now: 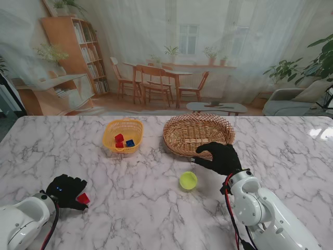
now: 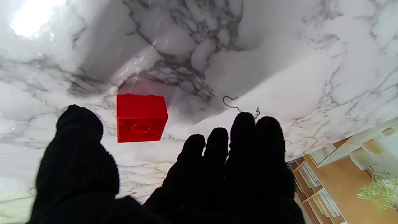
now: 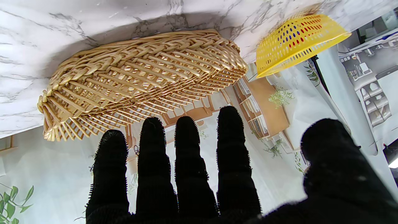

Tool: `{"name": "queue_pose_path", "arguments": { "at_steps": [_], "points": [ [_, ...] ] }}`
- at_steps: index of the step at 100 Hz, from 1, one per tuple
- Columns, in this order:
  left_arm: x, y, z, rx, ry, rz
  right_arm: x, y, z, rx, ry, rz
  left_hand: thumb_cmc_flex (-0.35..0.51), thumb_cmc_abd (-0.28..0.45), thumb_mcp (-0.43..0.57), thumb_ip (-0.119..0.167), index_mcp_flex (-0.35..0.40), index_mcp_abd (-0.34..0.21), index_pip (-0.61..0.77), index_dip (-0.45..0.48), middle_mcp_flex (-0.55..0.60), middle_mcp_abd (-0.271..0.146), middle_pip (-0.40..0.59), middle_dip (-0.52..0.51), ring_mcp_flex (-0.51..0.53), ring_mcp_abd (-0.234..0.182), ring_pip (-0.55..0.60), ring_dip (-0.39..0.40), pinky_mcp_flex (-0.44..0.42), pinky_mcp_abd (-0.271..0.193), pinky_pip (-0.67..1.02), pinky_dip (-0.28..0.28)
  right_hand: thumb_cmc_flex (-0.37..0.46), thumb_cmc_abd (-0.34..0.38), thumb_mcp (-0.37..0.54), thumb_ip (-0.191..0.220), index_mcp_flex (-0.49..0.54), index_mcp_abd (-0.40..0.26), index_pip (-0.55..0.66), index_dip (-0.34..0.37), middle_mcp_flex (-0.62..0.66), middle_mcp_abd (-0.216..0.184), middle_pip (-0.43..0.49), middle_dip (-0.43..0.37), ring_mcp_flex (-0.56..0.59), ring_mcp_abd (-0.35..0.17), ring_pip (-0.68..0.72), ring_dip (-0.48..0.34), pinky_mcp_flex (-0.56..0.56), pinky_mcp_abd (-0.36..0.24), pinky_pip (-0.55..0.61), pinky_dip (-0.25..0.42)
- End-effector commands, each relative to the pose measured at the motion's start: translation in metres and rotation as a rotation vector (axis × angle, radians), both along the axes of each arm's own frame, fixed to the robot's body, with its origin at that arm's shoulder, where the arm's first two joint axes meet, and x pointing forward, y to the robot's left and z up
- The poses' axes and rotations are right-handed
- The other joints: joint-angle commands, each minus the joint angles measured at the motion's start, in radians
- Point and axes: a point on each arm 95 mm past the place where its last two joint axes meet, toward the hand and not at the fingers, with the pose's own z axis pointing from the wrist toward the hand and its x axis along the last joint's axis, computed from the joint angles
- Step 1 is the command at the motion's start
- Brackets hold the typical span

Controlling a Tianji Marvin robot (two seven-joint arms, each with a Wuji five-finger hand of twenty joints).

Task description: Sort the blocks and the balls into two baskets

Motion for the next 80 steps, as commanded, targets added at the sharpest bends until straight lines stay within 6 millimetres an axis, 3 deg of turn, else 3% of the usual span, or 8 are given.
{"name": "queue_pose_path", "arguments": {
  "at_steps": [1,31,56,69,80],
  "points": [
    [-0.0025,0.001,-0.0082,0.006,0.03,0.01,-0.0001,0.0002,-0.0018,-0.006,0.006,-0.004,0.043,-0.011,-0.009,-0.016,0.034,0.003,0.019,0.022,0.031,-0.008,0.036,0.024,0.036,0.018,0.04,0.023,0.007,-0.015,0.039,0.036,0.03,0.035,-0.013,0.026,0.014,0.01,0.006,-0.013,-0.006,-0.002,0.007,0.005,-0.006,-0.002,-0.042,-0.008,-0.017,0.015,-0.011,-0.008],
    [-0.0025,-0.0018,-0.0123,0.007,0.044,0.023,0.001,0.0009,-0.0026,-0.009,0.012,-0.001,0.095,-0.017,-0.005,-0.007,0.046,-0.008,0.051,0.049,0.056,-0.017,0.079,0.048,0.075,0.009,0.077,0.061,0.044,-0.018,0.085,0.062,0.029,0.035,-0.013,0.026,0.013,0.01,0.006,-0.013,-0.005,0.0,0.008,0.005,-0.006,-0.002,-0.042,-0.008,-0.017,0.015,-0.011,-0.008],
    [-0.0025,-0.0027,-0.0149,0.012,0.056,0.029,0.0011,0.0014,-0.0025,-0.009,0.013,-0.002,0.162,-0.014,0.0,0.006,0.034,-0.061,0.159,0.124,0.083,-0.063,0.163,0.122,0.118,-0.026,0.141,0.134,0.077,-0.037,0.146,0.096,0.029,0.035,-0.014,0.026,0.014,0.01,0.006,-0.013,-0.005,-0.003,0.008,0.005,-0.006,-0.002,-0.042,-0.008,-0.018,0.016,-0.012,-0.008],
    [-0.0008,-0.0025,-0.0153,0.009,0.036,0.013,0.0013,0.0017,-0.0029,-0.011,0.016,-0.002,0.231,-0.076,0.03,0.035,0.065,-0.103,0.266,0.169,0.152,-0.088,0.214,0.157,0.186,-0.045,0.197,0.172,0.136,-0.045,0.211,0.12,0.03,0.035,-0.013,0.026,0.015,0.009,0.006,-0.013,-0.006,0.0,0.008,0.005,-0.006,-0.002,-0.042,-0.008,-0.018,0.015,-0.012,-0.008],
    [0.0001,-0.0028,-0.0158,-0.003,0.029,0.01,0.0014,0.0015,-0.003,-0.012,0.016,-0.003,0.268,-0.085,0.061,0.046,0.083,-0.117,0.325,0.172,0.19,-0.094,0.235,0.164,0.229,-0.049,0.223,0.182,0.176,-0.046,0.246,0.124,0.029,0.035,-0.014,0.026,0.014,0.011,0.006,-0.013,-0.005,0.0,0.008,0.005,-0.006,-0.002,-0.042,-0.008,-0.019,0.016,-0.012,-0.008]
  ]
}}
